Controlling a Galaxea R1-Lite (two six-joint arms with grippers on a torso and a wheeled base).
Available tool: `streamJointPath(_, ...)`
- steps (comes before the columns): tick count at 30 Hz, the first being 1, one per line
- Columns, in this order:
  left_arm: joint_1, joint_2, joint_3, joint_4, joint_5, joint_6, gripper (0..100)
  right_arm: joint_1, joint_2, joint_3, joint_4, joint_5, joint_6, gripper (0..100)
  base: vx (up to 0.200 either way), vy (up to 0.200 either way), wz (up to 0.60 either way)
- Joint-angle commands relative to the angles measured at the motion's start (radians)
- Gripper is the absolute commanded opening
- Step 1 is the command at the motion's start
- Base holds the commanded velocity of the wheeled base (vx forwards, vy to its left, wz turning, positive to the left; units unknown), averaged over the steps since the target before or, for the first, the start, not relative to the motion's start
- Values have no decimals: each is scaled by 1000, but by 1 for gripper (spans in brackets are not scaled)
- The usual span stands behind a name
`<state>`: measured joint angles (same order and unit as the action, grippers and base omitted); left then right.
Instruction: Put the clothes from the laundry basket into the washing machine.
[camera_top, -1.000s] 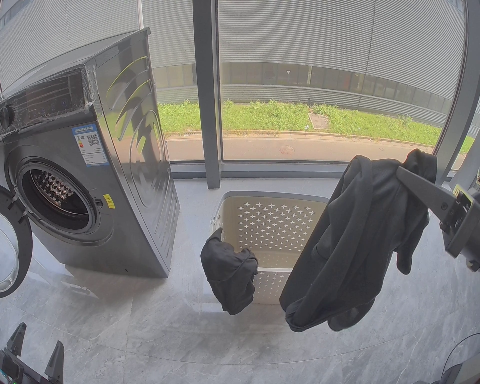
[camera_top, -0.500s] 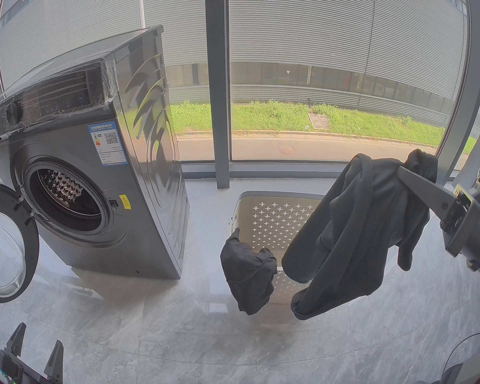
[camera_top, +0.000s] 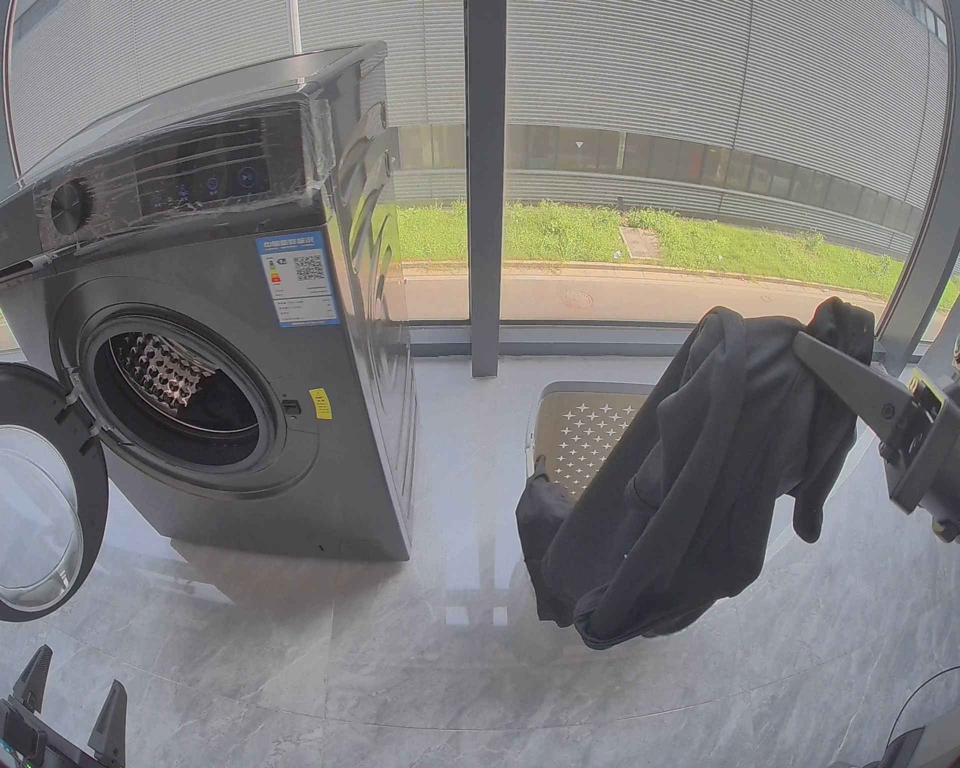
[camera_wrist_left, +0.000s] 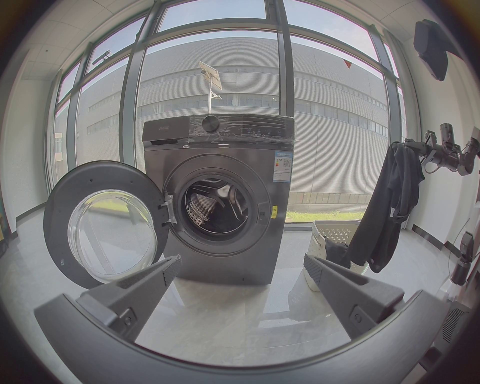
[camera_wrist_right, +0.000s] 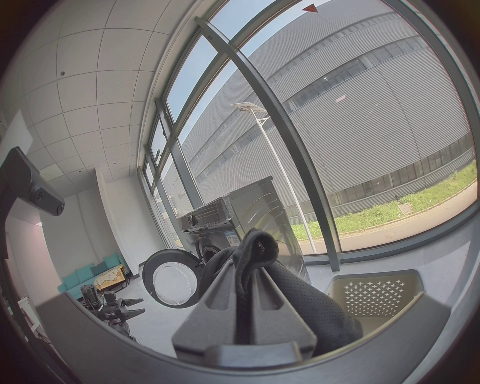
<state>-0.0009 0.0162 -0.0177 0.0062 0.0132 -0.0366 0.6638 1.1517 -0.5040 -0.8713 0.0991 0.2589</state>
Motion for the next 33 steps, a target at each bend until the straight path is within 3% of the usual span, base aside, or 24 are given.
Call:
streamJointPath(1, 1, -16, 16, 0, 1, 0, 100, 2, 2, -1, 0, 2, 0, 0, 0, 200, 0)
streamJointPath(11, 1, -16, 16, 0, 1, 0, 100, 2, -1, 1, 0, 4, -1, 0, 0, 20, 0)
streamJointPath(23, -1, -16, 16, 0, 1, -2, 100, 0, 0, 2, 0, 4, -1, 0, -200, 0, 0)
streamJointPath(29, -1, -16, 16, 0, 1, 0, 100, 2, 2, 2, 0, 4, -1, 0, 0, 0, 0)
streamJointPath(33, -1, -16, 16, 0, 1, 0, 100, 2, 3, 4, 2, 5, -1, 0, 0, 200, 0)
